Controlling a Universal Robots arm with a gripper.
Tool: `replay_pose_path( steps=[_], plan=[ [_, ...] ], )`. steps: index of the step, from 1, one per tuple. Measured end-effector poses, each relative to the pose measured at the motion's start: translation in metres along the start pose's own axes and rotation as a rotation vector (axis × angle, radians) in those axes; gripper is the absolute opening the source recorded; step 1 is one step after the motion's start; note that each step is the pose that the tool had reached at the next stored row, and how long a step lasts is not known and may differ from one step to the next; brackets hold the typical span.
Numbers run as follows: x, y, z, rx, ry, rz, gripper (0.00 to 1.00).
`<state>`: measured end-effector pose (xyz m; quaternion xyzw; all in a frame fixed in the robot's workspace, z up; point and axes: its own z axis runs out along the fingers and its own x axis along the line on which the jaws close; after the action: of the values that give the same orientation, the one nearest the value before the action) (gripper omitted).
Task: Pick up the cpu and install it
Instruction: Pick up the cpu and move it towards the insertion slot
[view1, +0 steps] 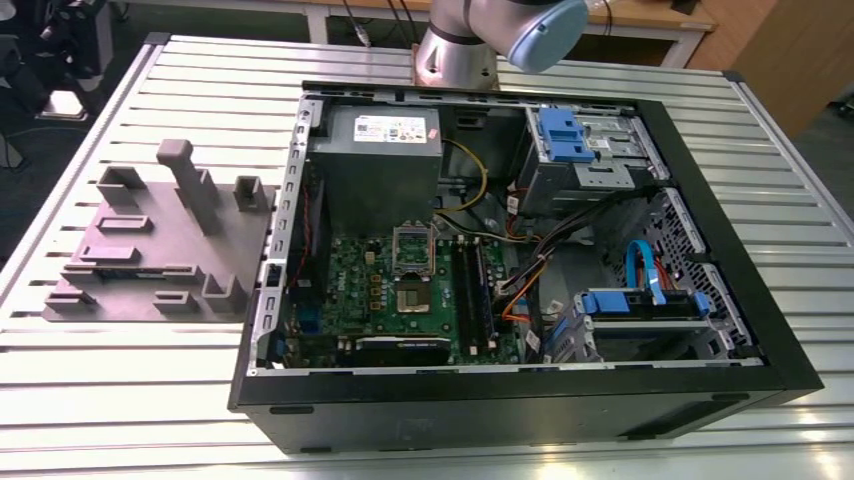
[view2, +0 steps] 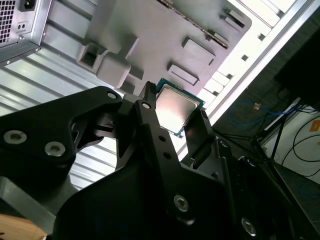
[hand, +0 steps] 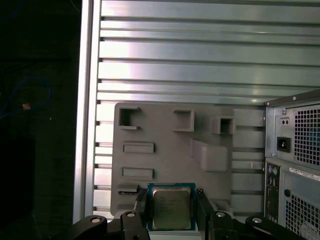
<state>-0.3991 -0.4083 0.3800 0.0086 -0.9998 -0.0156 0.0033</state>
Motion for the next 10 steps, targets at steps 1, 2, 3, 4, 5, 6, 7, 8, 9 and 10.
replay_pose_path(
  steps=[1,2,3,4,5,6,7,8,9,10],
  plan=[
    [-0.0006,0.0000,0.0000,0.0000,0.0000,0.000,0.47],
    [-0.0011,0.0000,0.0000,0.0000,0.0000,0.000,0.47],
    [-0.0016,0.0000,0.0000,0.0000,0.0000,0.000,0.47],
    [-0.0021,0.0000,0.0000,-0.0001,0.0000,0.000,0.47],
    [-0.0026,0.0000,0.0000,0.0000,0.0000,0.000,0.47],
    [-0.0031,0.0000,0.0000,-0.0001,0.0000,0.000,0.47],
    [-0.0036,-0.0001,0.0000,-0.0001,0.0000,0.000,0.47],
    [-0.0041,-0.0001,0.0000,0.0000,0.0000,0.000,0.47],
    [-0.0045,-0.0001,0.0000,-0.0001,-0.0001,0.000,0.47],
    [-0.0049,-0.0001,0.0000,0.0000,0.0000,0.000,0.47]
  ],
)
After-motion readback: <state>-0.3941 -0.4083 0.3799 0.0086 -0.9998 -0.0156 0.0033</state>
